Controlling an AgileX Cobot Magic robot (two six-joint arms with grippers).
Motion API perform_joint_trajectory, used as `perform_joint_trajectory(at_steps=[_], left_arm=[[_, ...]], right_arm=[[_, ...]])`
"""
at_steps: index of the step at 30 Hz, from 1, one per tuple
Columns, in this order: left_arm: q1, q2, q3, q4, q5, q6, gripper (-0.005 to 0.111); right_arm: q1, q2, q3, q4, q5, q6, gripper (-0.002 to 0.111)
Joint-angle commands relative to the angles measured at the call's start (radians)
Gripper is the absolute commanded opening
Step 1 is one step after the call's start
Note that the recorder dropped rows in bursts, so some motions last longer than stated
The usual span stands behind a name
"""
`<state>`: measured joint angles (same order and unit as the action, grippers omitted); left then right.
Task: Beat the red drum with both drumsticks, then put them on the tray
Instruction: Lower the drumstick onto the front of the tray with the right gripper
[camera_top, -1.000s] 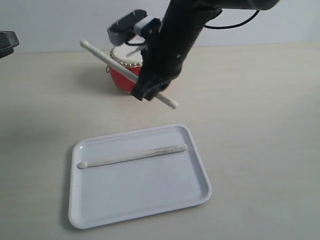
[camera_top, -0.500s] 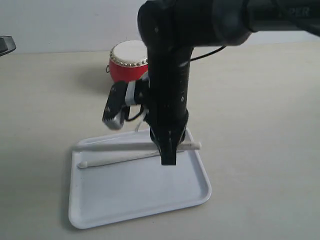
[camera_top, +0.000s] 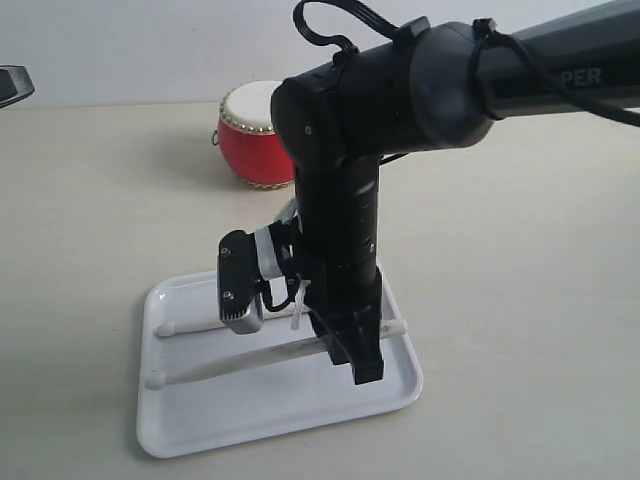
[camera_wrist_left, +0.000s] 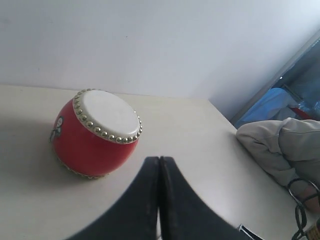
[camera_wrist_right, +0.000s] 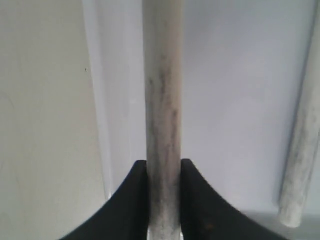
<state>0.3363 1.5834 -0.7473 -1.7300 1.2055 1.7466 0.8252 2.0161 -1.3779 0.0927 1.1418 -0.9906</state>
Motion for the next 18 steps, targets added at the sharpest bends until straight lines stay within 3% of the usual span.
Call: perform_joint_trajectory(at_steps=[1,13,18], left_arm=[[0.003,-0.003,0.003,-0.007,0.016,0.007,0.000],[0.003,-0.003,0.003,-0.003,0.016,0.009,0.000],[0.003,-0.003,0.003,-0.003,0.016,0.009,0.000]], right_arm=[[0.001,0.031,0.006,0.027,-0.031,-0.039,0.000],[0.001,0.059,0.006,0.021,-0.054,-0.034,0.000],[0.001,0.059,0.006,0.021,-0.081,-0.034,0.013]])
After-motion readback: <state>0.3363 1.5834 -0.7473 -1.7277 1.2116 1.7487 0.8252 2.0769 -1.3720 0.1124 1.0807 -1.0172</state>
